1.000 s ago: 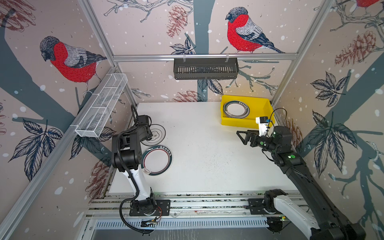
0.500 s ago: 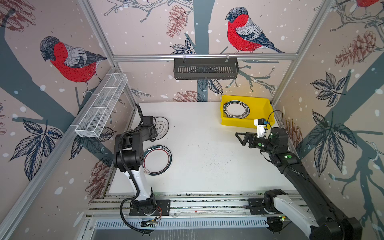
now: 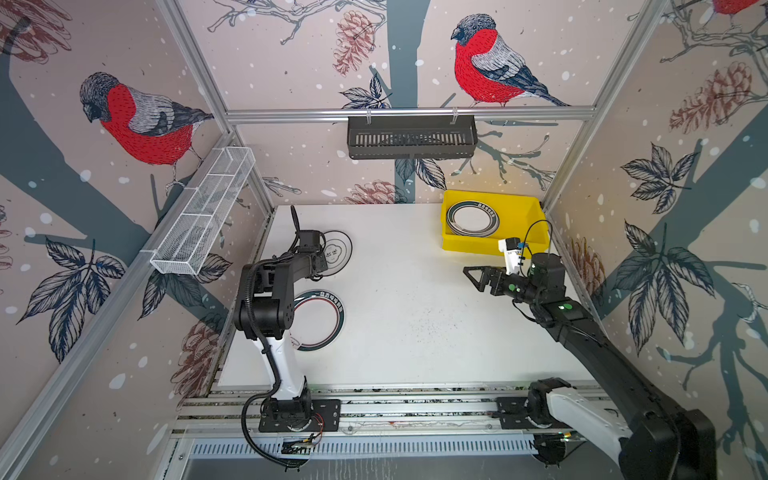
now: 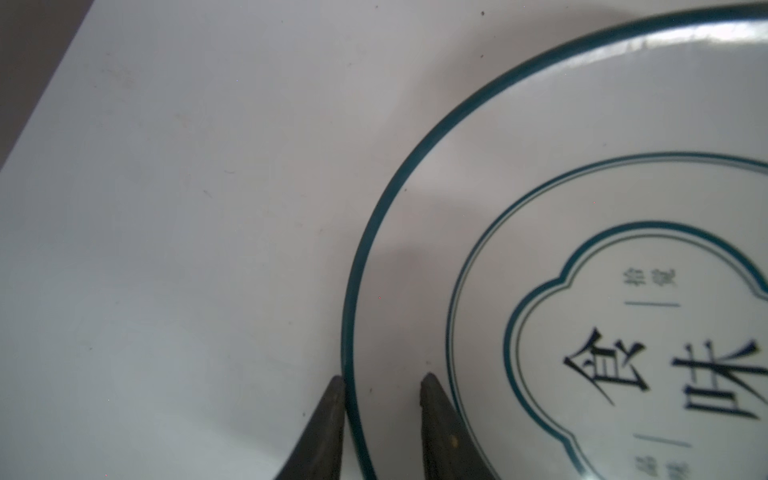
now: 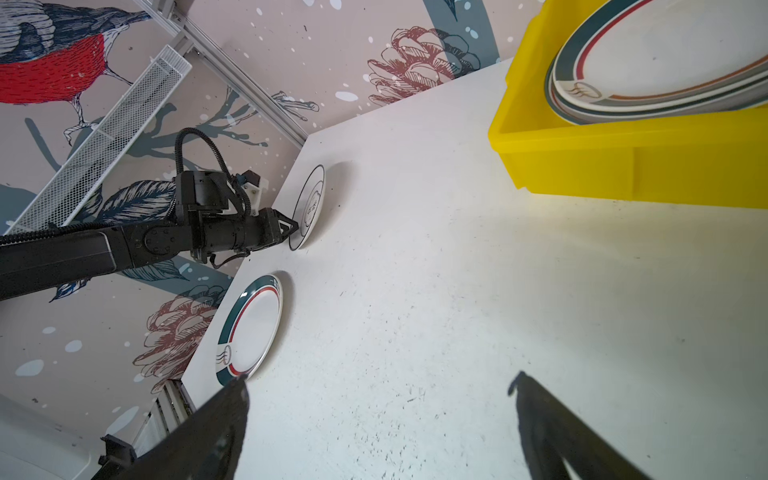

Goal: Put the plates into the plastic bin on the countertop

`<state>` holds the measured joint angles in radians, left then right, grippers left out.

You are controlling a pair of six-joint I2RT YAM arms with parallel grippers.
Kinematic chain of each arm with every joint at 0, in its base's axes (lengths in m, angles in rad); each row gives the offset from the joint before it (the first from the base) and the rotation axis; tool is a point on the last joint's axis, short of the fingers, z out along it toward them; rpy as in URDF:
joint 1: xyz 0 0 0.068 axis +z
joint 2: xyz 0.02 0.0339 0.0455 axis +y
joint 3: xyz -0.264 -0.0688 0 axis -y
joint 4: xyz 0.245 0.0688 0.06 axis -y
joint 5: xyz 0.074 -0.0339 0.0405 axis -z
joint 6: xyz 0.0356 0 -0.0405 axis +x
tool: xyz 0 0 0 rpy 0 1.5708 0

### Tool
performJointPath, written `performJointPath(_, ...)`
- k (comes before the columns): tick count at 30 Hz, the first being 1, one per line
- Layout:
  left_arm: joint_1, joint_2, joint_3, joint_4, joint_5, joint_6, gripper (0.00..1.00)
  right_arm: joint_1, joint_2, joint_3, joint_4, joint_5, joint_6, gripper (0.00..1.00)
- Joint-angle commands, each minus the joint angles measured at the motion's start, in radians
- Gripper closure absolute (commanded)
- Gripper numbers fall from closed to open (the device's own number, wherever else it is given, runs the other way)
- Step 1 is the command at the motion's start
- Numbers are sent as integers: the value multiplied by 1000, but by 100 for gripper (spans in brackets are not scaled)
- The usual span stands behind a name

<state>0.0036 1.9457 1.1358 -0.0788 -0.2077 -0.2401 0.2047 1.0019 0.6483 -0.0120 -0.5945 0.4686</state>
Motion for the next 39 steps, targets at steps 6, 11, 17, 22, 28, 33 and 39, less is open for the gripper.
performJointPath(6, -57, 36, 39, -121, 18, 84, 68, 26, 68, 15, 46, -23, -4, 1)
performJointPath(11, -120, 96, 105, -167, -47, 79, 68, 50, 96, 17, 52, -16, -1, 1)
performJointPath(17, -210, 146, 186, -219, -110, 119, 68, 78, 141, 19, 74, -16, 12, 1)
performJointPath(22, -268, 148, 227, -249, -125, 117, 68, 111, 197, 19, 106, -23, 49, 1)
performJointPath(28, -298, 138, 219, -253, -66, 64, 68, 119, 205, -8, 143, 11, 78, 1)
performJointPath(33, -329, 133, 224, -265, -85, 42, 68, 127, 245, -3, 145, 2, 90, 1)
performJointPath(39, -328, 102, 256, -278, -123, 43, 68, 134, 242, 6, 136, 24, 86, 1)
